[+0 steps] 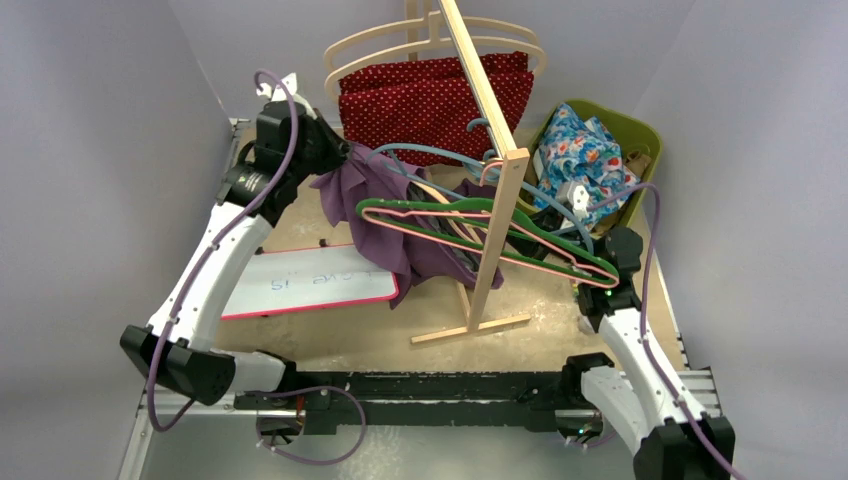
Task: Remove the skirt from the hanger
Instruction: Remove the skirt from the hanger, then place the skirt at the center of the board, then place the hanger at the clothesline.
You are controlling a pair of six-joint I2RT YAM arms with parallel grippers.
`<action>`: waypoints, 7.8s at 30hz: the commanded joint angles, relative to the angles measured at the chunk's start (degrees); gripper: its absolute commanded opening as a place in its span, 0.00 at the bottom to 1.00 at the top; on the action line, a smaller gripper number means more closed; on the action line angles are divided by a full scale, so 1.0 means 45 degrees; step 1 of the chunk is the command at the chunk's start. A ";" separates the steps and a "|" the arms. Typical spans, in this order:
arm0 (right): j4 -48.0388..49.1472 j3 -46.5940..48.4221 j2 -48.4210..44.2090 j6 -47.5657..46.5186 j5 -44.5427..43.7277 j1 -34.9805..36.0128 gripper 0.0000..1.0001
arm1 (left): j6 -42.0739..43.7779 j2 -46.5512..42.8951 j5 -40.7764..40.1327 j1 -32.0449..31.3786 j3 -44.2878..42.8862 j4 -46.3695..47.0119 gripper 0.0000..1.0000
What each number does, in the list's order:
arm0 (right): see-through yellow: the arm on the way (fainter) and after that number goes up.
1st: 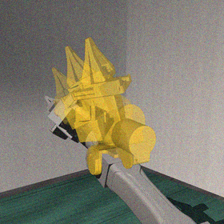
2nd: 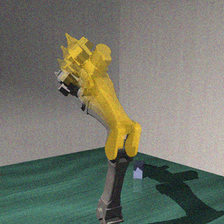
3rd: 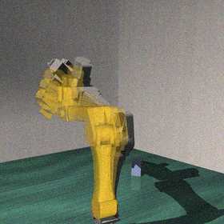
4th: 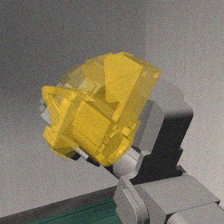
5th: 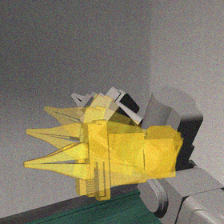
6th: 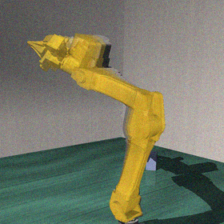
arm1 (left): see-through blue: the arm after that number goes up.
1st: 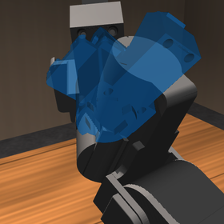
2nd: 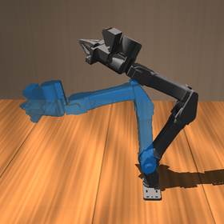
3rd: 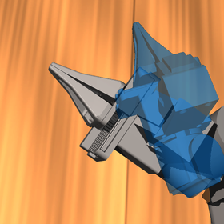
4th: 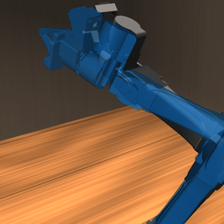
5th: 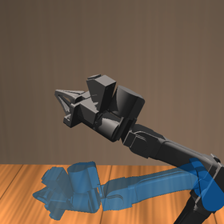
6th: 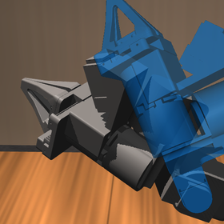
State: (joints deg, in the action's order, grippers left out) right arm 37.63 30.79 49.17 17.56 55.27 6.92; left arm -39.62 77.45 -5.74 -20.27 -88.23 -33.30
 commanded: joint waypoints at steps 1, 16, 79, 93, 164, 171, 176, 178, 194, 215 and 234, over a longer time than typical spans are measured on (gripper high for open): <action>0.0397 -0.0666 -0.1876 0.0345 -0.1469 -0.0371 0.00 | 0.0765 -0.1639 -0.3963 0.1671 0.0427 0.1611 0.00; 0.1742 -0.2025 -0.2652 0.2134 -0.1853 -0.2809 0.00 | 0.0952 -0.1898 -0.3247 0.2053 0.1139 0.0975 0.00; -0.6284 0.7746 0.3606 -0.3687 0.3220 -0.0914 0.00 | 0.2651 -0.4313 -0.3594 -0.0905 0.0854 -0.0762 0.55; -0.8139 0.8761 0.4502 -0.4933 0.3929 -0.0455 0.00 | 0.4598 -0.1153 0.1560 -0.0888 -0.4174 -0.0989 0.93; -1.2396 1.0922 0.6789 -0.7682 0.4533 0.0528 0.00 | 0.5786 -0.0188 0.9680 -0.0639 0.2069 0.0475 0.90; -1.2582 1.1069 0.6925 -0.7787 0.4545 0.0533 0.00 | 0.6336 -0.0462 1.0098 -0.0759 0.3019 0.0494 0.84; -1.2611 1.1127 0.6965 -0.7770 0.4543 0.0523 0.00 | 0.7088 -0.0409 1.0224 -0.0862 0.2911 -0.0128 0.81; -1.2594 1.1120 0.6965 -0.7742 0.4535 0.0530 0.00 | 0.7344 -0.0502 1.0367 -0.1038 0.3034 -0.0152 0.86; -1.2429 1.1266 0.7082 -0.7579 0.4748 0.0532 0.00 | 0.7717 -0.0359 1.0827 -0.1394 0.3147 0.0590 0.52; -1.0690 1.0835 0.6877 -0.6377 0.4679 0.0528 0.00 | 0.6645 -0.1432 0.9577 -0.1443 0.3881 0.1273 0.12; -0.8120 0.8972 0.4227 -0.2420 -0.7363 0.0381 0.94 | 0.6157 -0.3535 0.6726 -0.1414 0.5045 0.2360 0.00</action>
State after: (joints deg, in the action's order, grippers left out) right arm 0.73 71.68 71.16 4.29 39.27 9.23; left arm -11.40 62.13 27.07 -26.85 -66.00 -26.35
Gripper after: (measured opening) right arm 0.867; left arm 0.188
